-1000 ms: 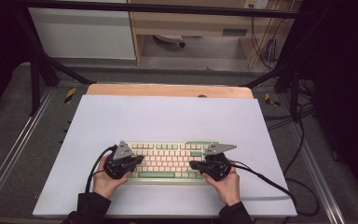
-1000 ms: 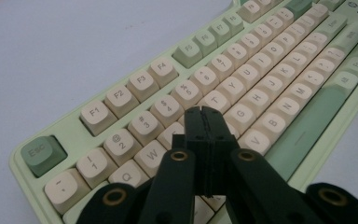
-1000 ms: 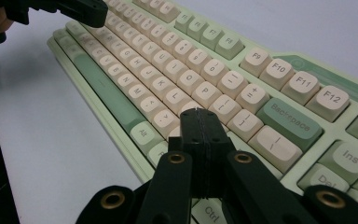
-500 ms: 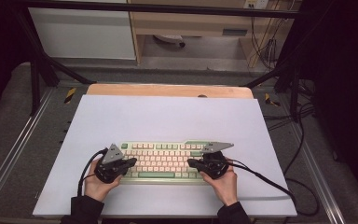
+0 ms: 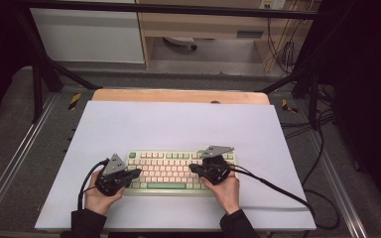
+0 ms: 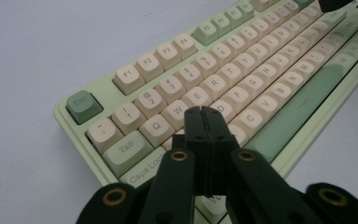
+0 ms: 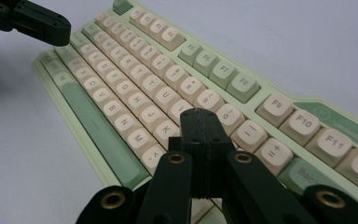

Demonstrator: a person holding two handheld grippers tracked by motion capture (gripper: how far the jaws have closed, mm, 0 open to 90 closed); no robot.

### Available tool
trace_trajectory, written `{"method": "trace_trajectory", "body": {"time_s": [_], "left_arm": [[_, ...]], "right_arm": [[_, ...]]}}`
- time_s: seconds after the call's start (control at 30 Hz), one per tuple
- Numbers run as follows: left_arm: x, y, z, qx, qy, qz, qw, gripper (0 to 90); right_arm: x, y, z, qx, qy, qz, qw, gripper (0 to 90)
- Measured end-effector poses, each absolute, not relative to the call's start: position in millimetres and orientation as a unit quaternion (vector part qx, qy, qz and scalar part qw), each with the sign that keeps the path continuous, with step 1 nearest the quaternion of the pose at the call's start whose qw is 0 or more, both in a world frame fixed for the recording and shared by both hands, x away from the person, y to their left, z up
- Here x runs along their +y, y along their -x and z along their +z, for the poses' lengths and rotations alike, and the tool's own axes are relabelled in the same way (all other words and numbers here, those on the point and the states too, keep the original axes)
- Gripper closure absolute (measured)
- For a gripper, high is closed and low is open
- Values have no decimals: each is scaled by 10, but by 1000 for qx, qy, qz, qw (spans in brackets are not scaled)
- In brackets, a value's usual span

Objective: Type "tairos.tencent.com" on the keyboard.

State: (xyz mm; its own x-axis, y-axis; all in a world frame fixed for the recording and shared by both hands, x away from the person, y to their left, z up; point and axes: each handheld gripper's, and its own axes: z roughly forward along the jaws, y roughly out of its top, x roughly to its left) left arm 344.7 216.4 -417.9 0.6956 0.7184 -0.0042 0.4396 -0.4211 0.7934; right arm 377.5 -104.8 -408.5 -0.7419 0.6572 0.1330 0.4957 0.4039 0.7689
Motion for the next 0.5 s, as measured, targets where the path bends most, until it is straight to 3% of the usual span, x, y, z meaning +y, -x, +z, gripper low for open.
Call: {"method": "trace_trajectory", "body": {"time_s": [0.5], "left_arm": [[2176,-3454,-4187,352,-825,169,409,898]], "right_arm": [[-885,-3905,-4221,838,-353,406,93,900]]}}
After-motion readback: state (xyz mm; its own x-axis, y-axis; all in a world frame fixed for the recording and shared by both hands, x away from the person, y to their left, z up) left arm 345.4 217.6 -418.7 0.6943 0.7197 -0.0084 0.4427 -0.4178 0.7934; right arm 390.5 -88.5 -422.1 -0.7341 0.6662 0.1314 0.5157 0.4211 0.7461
